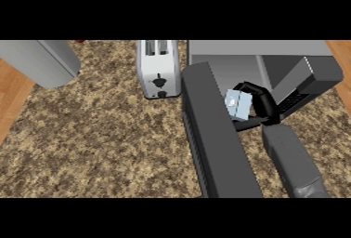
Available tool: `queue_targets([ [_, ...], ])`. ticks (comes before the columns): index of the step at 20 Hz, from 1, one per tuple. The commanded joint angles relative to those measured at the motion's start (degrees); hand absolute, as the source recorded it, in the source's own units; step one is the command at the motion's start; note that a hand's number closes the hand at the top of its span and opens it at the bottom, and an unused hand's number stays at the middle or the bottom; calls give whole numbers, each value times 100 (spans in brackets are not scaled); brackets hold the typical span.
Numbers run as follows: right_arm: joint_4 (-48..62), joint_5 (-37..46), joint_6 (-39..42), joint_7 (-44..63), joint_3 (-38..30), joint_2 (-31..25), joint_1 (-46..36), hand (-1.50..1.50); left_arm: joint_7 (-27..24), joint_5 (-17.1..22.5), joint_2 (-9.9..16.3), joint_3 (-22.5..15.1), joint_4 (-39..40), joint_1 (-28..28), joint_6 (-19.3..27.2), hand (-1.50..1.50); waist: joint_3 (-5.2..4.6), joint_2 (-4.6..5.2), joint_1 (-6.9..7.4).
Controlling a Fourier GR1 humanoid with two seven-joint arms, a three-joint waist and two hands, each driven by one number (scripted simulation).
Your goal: Pick up the milk, place it into the microwave and close the microwave
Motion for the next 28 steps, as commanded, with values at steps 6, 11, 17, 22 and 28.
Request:
queue_targets([
  [6,781,689,-1155,695,134,74,-1288,150,-47,152,43,110,107,19,-173,-150,3,43,133],
  [11,1667,956,-1688,649,8,-30,-1852,150,-189,-331,-70,-83,320,-219,-198,-150,7,91,197],
  [17,2228,1133,-2610,687,-123,126,-2327,150,-119,-244,3,-137,359,-299,-294,-150,12,185,425],
  [22,2505,1077,-2833,700,-318,-134,-2618,150,5,-35,213,-86,623,-678,-166,-150,16,264,511],
  [28,2577,1341,-3720,291,-232,-432,-2602,150,-83,-209,160,-149,516,-553,-325,-150,19,290,618],
])
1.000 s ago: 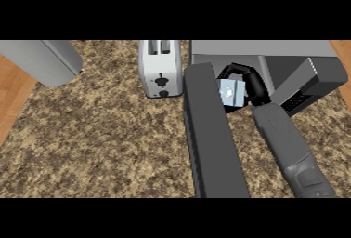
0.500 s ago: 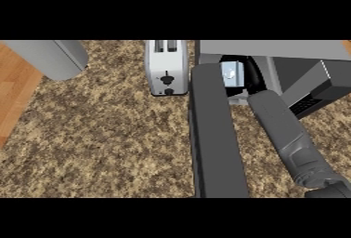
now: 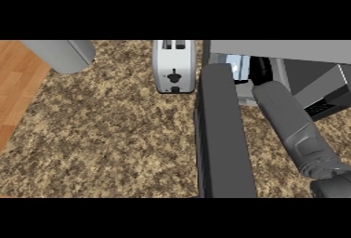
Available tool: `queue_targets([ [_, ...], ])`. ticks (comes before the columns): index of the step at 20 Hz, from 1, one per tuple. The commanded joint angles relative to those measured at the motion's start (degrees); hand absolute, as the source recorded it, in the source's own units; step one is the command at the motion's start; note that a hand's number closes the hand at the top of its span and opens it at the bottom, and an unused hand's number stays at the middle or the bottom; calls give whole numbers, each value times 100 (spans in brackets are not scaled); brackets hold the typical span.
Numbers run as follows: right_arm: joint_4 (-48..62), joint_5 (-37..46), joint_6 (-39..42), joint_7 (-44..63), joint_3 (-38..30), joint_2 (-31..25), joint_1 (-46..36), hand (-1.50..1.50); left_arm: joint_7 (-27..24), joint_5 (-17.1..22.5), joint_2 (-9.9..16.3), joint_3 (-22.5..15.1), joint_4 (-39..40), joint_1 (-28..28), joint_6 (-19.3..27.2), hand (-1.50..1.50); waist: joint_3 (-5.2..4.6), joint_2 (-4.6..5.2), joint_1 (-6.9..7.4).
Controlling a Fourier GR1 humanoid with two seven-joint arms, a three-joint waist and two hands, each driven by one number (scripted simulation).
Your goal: Pick up the milk, place it into the microwave and close the microwave
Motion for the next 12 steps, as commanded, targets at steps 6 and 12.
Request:
queue_targets([
  [6,384,415,-1071,-55,189,-183,-185,150,112,-118,-53,-209,-51,-97,10,-150,2,73,173],
  [12,740,559,-1878,517,225,-438,-95,-150,-11,-264,63,-169,196,-342,-14,-150,-1,175,267],
])
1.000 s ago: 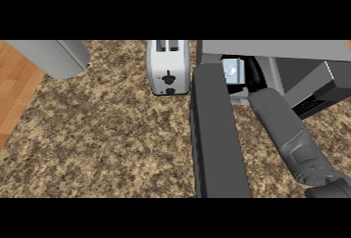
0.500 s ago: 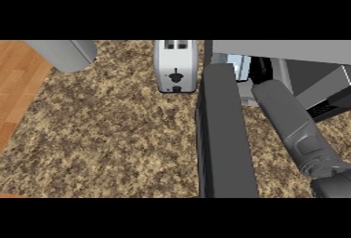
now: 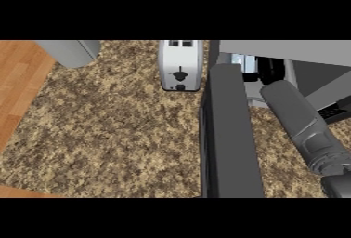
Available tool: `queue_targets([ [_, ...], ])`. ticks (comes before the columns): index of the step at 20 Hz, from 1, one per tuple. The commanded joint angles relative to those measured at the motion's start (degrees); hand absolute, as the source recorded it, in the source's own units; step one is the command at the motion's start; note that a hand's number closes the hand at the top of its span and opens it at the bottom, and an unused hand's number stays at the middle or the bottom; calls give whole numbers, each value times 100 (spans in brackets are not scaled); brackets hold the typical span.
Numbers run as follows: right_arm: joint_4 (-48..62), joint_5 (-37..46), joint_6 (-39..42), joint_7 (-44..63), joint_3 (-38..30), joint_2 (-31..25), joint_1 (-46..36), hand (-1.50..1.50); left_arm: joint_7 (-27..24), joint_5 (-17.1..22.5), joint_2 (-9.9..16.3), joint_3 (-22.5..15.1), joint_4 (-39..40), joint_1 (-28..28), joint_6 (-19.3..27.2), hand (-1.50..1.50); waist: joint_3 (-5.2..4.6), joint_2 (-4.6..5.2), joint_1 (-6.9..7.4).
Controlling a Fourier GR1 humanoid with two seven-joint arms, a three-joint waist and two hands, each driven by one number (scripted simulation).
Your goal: Pick up the milk, place it into the microwave and close the microwave
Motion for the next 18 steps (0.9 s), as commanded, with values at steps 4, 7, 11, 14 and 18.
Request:
queue_targets([
  [4,404,290,-1015,770,202,-156,-53,-150,-5,-180,115,-5,99,-146,-13,-150,6,42,129],
  [7,131,215,-432,187,149,-16,9,-150,-69,-360,114,-2,152,-191,4,-150,26,40,89],
  [11,98,225,-221,60,157,58,-95,-150,-18,-402,170,-167,267,-320,-90,-150,22,34,46],
  [14,73,136,213,-96,75,4,-150,-150,-33,-379,243,-231,314,-268,-275,-150,23,31,90],
  [18,80,-2,553,-244,-56,136,-127,-150,-126,-368,237,-338,432,-311,-425,-150,18,16,77],
])
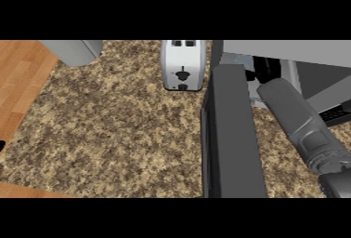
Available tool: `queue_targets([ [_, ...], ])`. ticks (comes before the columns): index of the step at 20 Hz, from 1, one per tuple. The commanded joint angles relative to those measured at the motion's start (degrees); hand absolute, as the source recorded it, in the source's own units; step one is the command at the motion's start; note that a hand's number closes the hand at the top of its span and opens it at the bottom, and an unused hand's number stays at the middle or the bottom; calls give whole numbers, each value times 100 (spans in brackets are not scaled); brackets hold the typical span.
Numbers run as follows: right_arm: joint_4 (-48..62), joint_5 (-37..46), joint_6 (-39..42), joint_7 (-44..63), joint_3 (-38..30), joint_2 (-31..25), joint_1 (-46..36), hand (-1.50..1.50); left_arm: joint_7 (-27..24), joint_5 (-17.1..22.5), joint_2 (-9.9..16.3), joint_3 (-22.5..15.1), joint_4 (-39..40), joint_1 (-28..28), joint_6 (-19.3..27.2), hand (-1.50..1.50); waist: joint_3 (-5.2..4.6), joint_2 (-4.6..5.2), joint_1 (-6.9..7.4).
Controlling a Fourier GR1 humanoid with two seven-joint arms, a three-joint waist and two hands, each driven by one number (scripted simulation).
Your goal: Pick up the milk, place it into the microwave and close the microwave
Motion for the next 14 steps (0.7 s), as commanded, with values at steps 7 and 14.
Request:
queue_targets([
  [7,-116,-615,1493,-688,-568,154,144,-150,-126,-90,-12,-485,203,-94,-462,-150,-2,-106,-250],
  [14,-52,-1037,2595,-981,-957,212,354,-150,-127,-354,-156,-823,276,-279,-465,-150,-9,-174,-387],
])
